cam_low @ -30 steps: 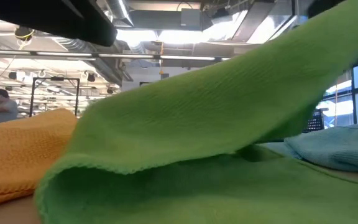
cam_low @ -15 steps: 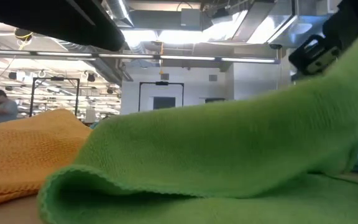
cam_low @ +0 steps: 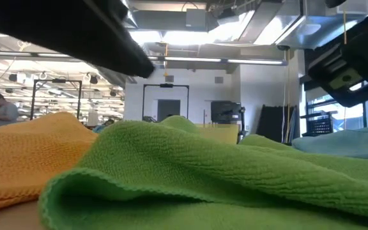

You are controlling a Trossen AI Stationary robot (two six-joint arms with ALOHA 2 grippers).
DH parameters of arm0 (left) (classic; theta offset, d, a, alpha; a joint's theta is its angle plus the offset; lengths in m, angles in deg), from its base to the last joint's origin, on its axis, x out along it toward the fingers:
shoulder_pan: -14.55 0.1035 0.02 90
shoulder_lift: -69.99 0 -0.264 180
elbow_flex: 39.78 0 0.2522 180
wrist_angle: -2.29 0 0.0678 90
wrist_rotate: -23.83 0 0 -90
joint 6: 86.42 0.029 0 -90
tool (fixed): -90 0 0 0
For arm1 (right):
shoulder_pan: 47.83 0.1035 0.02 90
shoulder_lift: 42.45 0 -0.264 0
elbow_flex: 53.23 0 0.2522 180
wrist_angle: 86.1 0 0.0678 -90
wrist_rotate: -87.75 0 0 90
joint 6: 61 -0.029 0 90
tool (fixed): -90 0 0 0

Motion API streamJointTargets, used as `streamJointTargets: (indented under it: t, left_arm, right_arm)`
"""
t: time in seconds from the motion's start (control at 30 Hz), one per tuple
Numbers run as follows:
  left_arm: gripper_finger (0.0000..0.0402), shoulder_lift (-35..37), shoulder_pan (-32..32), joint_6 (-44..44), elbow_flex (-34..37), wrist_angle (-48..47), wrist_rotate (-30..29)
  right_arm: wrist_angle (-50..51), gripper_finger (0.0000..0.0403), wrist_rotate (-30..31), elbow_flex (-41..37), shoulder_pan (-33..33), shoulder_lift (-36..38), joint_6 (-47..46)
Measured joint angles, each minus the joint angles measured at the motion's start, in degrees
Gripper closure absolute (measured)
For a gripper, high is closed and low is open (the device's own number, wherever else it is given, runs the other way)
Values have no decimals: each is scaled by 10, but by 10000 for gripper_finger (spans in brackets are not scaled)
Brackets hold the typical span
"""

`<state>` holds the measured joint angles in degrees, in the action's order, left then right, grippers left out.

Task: Fold microfiber towels
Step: Fold the green microfiber cloth

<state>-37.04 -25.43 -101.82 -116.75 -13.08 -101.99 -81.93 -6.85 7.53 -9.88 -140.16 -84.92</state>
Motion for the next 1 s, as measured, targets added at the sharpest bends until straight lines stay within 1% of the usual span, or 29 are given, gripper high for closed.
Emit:
streamJointTargets:
  t: [0.03, 0.13, 0.2, 0.33, 0.4, 0.57, 0.67, 0.77, 0.87, 1.0]
  left_arm:
    - [280, 0, 6, -5, 0, 6, 21]
    - [280, 0, 19, -22, 0, 34, 120]
    - [280, 0, 15, -26, 0, 49, 154]
    - [284, 0, -10, -18, 0, 44, 157]
    - [286, -1, -20, -1, 0, 38, 158]
    - [288, -24, -34, 100, 0, 45, 150]
    - [288, -44, -29, 121, 0, 53, 163]
    - [289, -56, -19, 141, 0, 56, 155]
    - [289, -63, -13, 174, 0, 81, 151]
    - [289, -76, -10, 196, 0, 89, 178]
  right_arm:
    - [1, 173, 0, 0, 0, 3, 0]
    - [2, 165, 22, 0, 0, 16, 0]
    - [1, 168, 49, 0, 0, 22, 2]
    - [2, 177, 103, 0, -6, 24, 5]
    - [9, 179, 105, 0, -14, 24, 6]
    - [8, 179, 106, 0, -25, 24, 17]
    - [7, 179, 105, 0, -28, 24, 18]
    - [8, 179, 105, 0, -29, 24, 18]
    - [8, 179, 105, 0, -29, 24, 19]
    - [13, 179, 105, 0, -29, 24, 18]
